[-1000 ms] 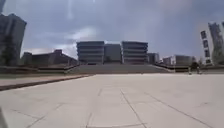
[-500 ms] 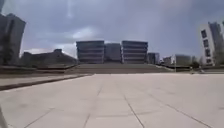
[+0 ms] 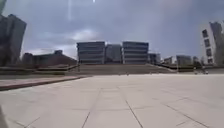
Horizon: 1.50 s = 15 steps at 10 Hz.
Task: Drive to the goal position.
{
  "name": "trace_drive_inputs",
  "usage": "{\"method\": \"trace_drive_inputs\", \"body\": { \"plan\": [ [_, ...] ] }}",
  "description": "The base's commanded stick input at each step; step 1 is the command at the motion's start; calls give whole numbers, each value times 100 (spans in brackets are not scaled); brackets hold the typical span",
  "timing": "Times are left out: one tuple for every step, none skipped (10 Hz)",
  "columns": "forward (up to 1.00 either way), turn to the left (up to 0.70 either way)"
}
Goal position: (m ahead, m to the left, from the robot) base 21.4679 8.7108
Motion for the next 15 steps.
{"method": "trace_drive_inputs", "body": {
  "plan": [
    [100,0],
    [100,0],
    [100,1],
    [100,2],
    [100,2],
    [100,3],
    [100,2],
    [100,1],
    [100,0],
    [100,0],
    [100,0],
    [100,0],
    [100,0],
    [100,0],
    [100,0]
  ]
}}
